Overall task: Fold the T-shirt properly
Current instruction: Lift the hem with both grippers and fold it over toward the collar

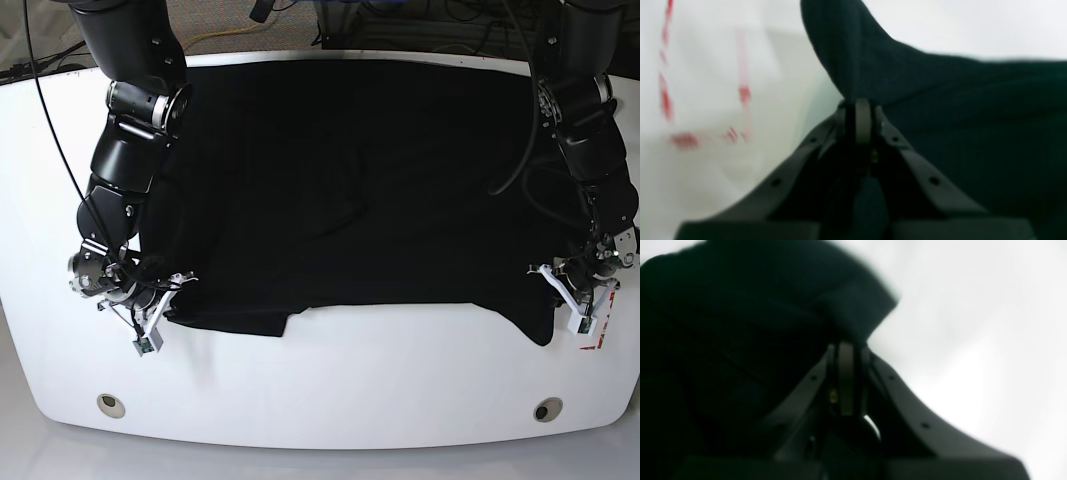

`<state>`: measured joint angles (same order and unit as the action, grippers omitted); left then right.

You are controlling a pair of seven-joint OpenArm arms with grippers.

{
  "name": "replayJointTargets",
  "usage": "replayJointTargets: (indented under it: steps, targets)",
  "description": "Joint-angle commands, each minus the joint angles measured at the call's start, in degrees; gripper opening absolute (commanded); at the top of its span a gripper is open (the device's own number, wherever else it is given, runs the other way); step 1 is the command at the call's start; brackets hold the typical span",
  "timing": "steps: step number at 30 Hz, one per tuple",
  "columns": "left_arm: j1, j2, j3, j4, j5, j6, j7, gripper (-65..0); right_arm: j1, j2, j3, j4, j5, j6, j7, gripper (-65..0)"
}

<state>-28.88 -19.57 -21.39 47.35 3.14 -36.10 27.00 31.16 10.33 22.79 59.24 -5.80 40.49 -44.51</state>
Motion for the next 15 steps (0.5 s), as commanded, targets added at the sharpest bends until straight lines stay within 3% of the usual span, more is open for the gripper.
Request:
replayJointTargets:
  steps: [1,10,15]
  targets:
    - [-0.4,0.7,-1.3,9.7,-1.0,-3.2,2.8,-65.0,0.4,1.0,0.1,8.6,0.7,-0.5,-3.0,-65.0]
    - [9.0,2.6,-4.7,30.8,-0.9,-3.9,13.9,-65.0,-6.0,0.8,0.1,30.2,0.7,-0.5,-17.8,-65.0]
    - [15.4,2.5,-4.8,38.5,-0.9,-3.9,15.5,-65.0,-12.5,0.7,0.2,41.8,0.7,-0.5,-23.7,-65.0]
